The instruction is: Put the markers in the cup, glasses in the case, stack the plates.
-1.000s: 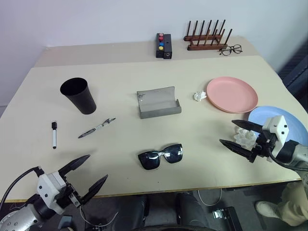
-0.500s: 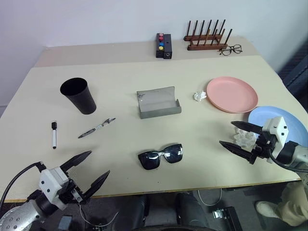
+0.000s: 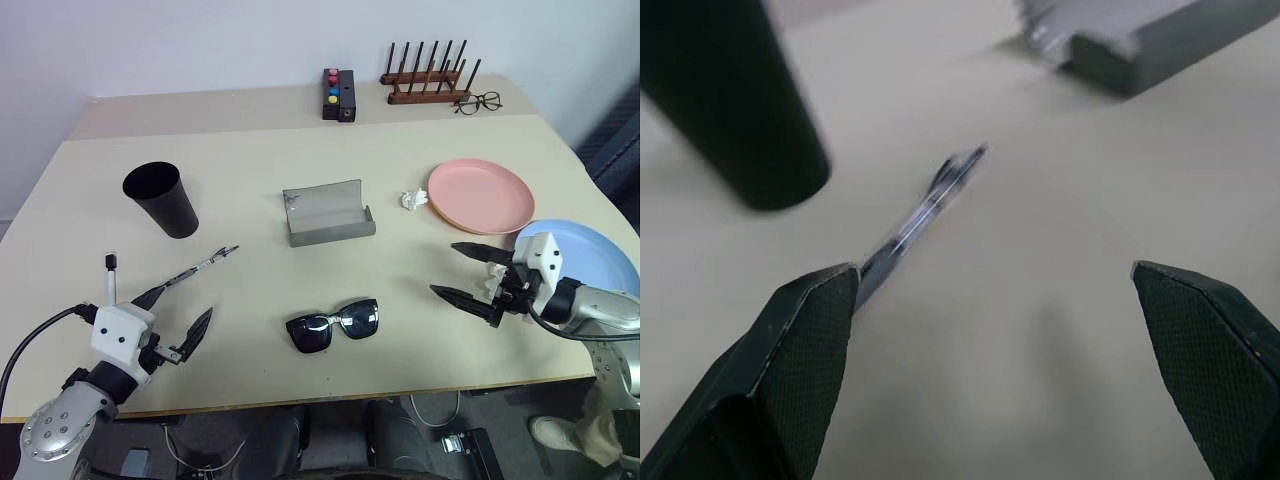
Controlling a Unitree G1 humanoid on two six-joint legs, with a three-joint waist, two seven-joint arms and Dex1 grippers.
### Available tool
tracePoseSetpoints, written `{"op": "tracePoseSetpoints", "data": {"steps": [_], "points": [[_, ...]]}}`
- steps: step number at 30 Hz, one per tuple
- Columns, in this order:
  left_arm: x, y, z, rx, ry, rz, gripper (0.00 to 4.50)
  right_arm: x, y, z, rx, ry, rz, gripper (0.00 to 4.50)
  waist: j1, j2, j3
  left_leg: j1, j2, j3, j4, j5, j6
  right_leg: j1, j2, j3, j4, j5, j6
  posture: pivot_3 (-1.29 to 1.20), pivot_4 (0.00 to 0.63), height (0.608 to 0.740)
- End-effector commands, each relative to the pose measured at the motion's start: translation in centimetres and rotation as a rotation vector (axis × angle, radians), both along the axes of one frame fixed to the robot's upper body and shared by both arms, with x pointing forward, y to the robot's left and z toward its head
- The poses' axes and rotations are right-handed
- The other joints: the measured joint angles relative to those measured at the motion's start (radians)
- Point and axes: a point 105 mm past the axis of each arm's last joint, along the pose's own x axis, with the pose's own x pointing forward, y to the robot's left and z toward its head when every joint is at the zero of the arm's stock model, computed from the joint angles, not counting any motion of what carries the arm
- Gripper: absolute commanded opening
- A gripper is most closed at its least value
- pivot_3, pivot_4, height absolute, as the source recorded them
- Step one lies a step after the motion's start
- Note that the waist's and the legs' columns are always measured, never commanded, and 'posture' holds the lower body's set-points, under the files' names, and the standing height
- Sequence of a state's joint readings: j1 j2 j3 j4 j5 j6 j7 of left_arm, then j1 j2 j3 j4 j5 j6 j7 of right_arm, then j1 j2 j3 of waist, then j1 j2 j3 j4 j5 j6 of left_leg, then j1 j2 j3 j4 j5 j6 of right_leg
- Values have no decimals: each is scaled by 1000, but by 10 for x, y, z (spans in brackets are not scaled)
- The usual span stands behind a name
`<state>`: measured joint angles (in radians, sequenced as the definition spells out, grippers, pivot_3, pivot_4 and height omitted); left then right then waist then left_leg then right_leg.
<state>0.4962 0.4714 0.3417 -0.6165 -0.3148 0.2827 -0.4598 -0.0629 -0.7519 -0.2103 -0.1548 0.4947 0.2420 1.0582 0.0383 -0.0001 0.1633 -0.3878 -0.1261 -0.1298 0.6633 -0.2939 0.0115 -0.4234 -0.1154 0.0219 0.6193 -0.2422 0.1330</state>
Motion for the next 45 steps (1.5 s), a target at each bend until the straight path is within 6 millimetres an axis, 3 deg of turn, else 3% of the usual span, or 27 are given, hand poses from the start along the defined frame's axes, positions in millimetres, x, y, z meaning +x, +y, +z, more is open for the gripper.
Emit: {"op": "tracePoseSetpoints", "data": {"steps": [1,9,14,18,23,26,29,36,45], "points": [[0,5,7,61,40,16,4463,-1,19,13,9,-37,98,4500,0,0,0,0,0,0,0,0,0,0,0,0,0,0,0,0,150,740],[15,7,18,115,182,-138,4463,-5,41,11,-88,-4,418,4500,0,0,0,0,0,0,0,1,-1,0,1,0,1,0,-1,0,150,740],[43,16,44,171,191,-226,4463,16,46,8,-150,-14,489,4500,-3,0,0,1,0,-1,-1,3,-6,-1,1,-1,1,1,-1,0,150,740],[51,31,54,271,295,-287,4463,29,57,16,-147,-44,514,4500,-13,0,1,0,1,-1,-2,5,-8,-3,1,0,2,1,-1,0,150,740],[57,44,49,342,418,-389,4463,33,76,30,-108,-73,547,4500,-30,1,2,0,1,0,-6,5,-9,-5,1,0,2,1,-1,0,150,740],[56,46,36,396,516,-486,4463,32,81,35,-104,-85,561,4500,-32,1,2,0,1,0,-9,6,-10,-6,1,0,1,1,-1,0,150,740],[61,49,32,429,543,-526,4463,31,81,37,-104,-88,562,4500,-33,1,2,0,1,0,-12,6,-11,-8,1,0,2,1,-1,0,150,740],[95,43,29,478,521,-569,4463,27,75,39,-115,-91,553,4500,-28,1,2,-1,0,-1,-11,7,-12,-9,1,0,5,1,-1,0,150,740],[99,42,16,548,594,-634,4463,26,78,40,-117,-99,527,4500,-50,0,2,-3,1,1,-10,8,-13,-16,1,0,11,1,-1,0,150,740]]}}
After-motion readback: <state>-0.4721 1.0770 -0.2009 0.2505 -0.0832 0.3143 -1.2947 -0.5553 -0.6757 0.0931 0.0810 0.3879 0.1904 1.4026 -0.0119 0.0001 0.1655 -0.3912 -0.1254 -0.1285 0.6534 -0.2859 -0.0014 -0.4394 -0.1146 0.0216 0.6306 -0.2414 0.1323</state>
